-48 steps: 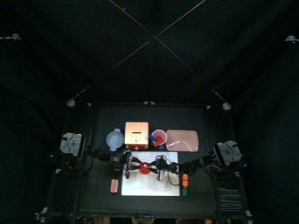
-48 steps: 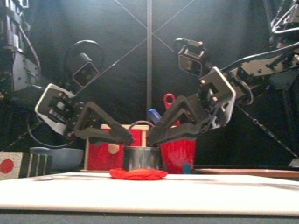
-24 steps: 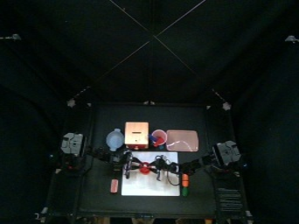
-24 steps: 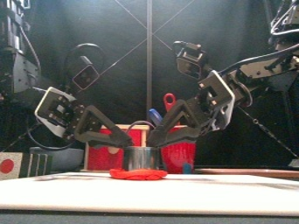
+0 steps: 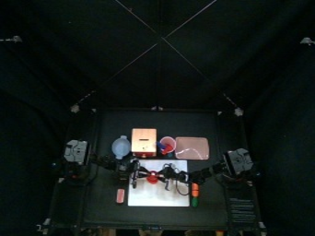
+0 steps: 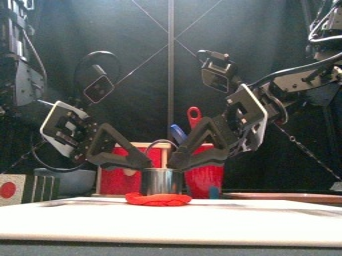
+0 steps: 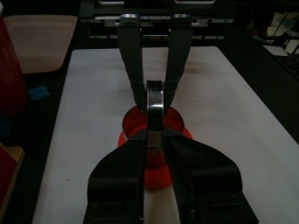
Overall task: Get the cutter from the drawer then cut the dough then place the extra dough in the bowl
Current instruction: Cut the dough
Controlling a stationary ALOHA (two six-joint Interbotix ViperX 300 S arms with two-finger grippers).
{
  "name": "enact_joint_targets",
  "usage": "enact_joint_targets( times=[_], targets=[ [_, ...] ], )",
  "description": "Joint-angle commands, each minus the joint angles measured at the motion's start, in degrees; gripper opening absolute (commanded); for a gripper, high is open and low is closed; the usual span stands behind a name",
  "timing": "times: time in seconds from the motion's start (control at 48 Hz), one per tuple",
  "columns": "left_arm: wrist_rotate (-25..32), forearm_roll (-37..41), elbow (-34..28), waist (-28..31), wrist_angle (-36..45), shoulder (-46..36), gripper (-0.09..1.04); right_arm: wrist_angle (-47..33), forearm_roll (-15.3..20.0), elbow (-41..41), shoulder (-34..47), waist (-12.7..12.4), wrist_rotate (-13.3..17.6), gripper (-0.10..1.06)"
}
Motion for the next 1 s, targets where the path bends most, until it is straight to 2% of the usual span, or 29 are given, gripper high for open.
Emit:
enact_joint_targets(
  times=[0.021,1.0],
  targets=[
    [-0.1,0.0,-0.2,-0.4,0.5,0.3,0.56,0.1,-0.1,-0.9,-1.0,0.1,0.1,0.65],
    [-0.2,-1.5,0.2,-1.1,3.0,1.3,0.56,3.2,0.6,-0.6,0.5,0.5,0.4,0.65]
  ],
)
